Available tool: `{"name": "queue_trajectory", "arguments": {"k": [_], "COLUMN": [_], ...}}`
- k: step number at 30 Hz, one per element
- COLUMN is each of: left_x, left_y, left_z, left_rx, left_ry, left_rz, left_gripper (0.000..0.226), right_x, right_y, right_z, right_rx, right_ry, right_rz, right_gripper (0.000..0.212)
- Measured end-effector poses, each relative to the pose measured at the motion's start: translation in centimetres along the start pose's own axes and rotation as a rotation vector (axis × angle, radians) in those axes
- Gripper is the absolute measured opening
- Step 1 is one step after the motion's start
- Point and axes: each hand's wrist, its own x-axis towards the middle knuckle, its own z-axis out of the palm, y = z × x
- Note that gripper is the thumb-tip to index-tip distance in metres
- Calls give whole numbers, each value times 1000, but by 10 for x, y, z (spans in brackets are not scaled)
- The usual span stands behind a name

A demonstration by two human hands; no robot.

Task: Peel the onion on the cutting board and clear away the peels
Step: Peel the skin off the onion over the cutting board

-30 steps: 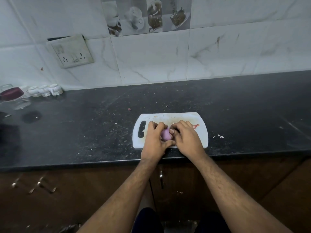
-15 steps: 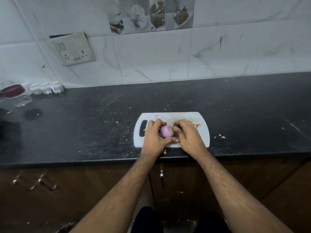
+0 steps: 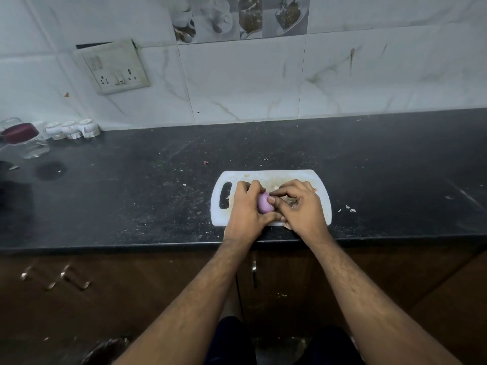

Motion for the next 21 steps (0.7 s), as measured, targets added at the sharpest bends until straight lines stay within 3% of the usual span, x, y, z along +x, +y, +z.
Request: {"name": "queue_trajectory", "arguments": {"k": [8,11,16,21], "left_x": [-7,-8,-8,-6], "left_y": [6,6,5,4], "left_z": [8,8,10,9], "left_rx": [192,201,206,169], "left_ry": [82,87,116,98], "left_rz": [101,110,140,113], "left_gripper": [53,51,42,43], "right_x": [3,3,1,3], "right_y": [0,0,1,1], "right_z": [-1,1,5,5], "right_rx": [-19,-56,-230,-236], "right_ry": [-95,-107,-131,-151], "right_rz": [16,30,-27,-44], "right_gripper": [7,4,17,17]}}
